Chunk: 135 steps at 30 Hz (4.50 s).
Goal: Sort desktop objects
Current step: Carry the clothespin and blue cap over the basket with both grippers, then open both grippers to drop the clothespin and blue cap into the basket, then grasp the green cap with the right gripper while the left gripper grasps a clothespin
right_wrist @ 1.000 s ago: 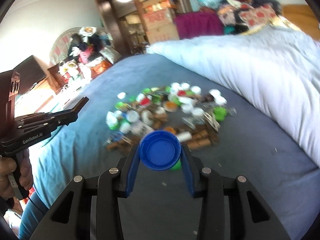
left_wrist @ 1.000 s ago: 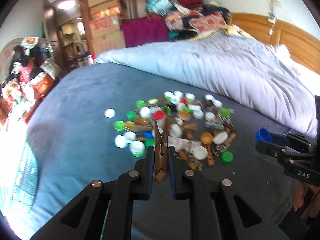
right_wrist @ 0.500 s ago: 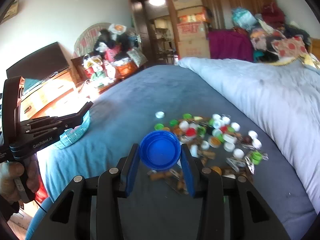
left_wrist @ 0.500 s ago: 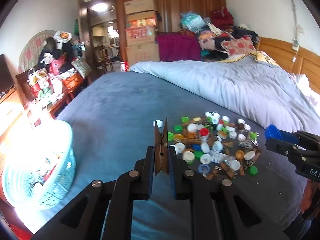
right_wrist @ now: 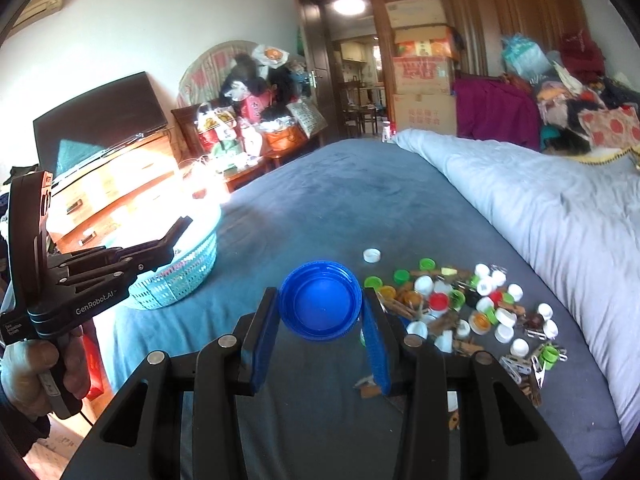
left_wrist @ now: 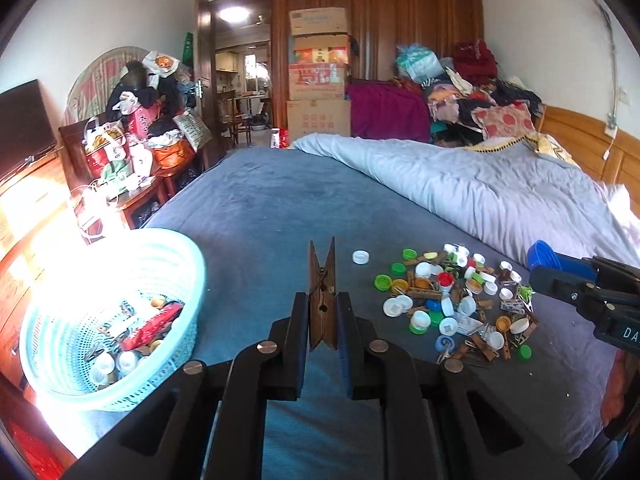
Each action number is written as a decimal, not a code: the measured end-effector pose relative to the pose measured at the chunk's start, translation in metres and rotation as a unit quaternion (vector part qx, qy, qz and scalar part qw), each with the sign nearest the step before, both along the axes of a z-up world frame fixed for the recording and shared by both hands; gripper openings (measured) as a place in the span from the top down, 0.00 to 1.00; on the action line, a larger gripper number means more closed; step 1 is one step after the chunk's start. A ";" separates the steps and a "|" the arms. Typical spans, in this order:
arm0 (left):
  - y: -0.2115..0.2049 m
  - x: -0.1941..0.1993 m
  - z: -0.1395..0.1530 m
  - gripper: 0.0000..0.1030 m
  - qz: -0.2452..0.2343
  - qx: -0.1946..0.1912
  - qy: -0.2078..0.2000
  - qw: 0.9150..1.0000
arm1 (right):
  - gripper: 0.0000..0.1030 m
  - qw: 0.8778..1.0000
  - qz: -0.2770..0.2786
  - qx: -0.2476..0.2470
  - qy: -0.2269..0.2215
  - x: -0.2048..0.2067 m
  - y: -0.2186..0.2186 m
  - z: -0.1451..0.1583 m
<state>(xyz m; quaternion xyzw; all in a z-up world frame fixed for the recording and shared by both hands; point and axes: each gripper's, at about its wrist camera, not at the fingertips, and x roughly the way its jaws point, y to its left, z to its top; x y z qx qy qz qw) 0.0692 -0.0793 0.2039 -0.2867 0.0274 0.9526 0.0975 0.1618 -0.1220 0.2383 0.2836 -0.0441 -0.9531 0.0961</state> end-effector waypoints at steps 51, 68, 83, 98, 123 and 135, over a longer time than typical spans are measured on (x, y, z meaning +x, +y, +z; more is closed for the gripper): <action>-0.259 -0.123 0.030 0.86 0.122 0.003 -0.139 0.983 | 0.63 0.968 0.233 -0.022 -0.090 -0.243 -0.282 0.062; -0.250 -0.130 0.047 0.59 0.144 -0.040 -0.123 0.981 | 0.44 0.966 0.239 -0.047 -0.085 -0.239 -0.273 0.060; -0.053 -0.071 -0.026 0.43 -0.037 -0.016 -0.129 0.991 | 0.36 0.979 0.024 -0.085 -0.184 -0.022 -0.032 -0.139; 0.139 -0.069 -0.129 0.43 -0.168 -0.026 -0.210 0.963 | 0.45 0.972 -0.148 -0.049 -0.174 0.025 0.176 -0.198; 0.195 -0.088 -0.160 0.57 -0.269 -0.115 -0.158 0.943 | 0.72 0.972 -0.145 -0.111 -0.145 0.028 0.186 -0.218; 0.212 -0.106 -0.184 0.57 -0.332 -0.154 -0.207 0.908 | 0.72 0.971 -0.144 -0.126 -0.142 0.029 0.189 -0.218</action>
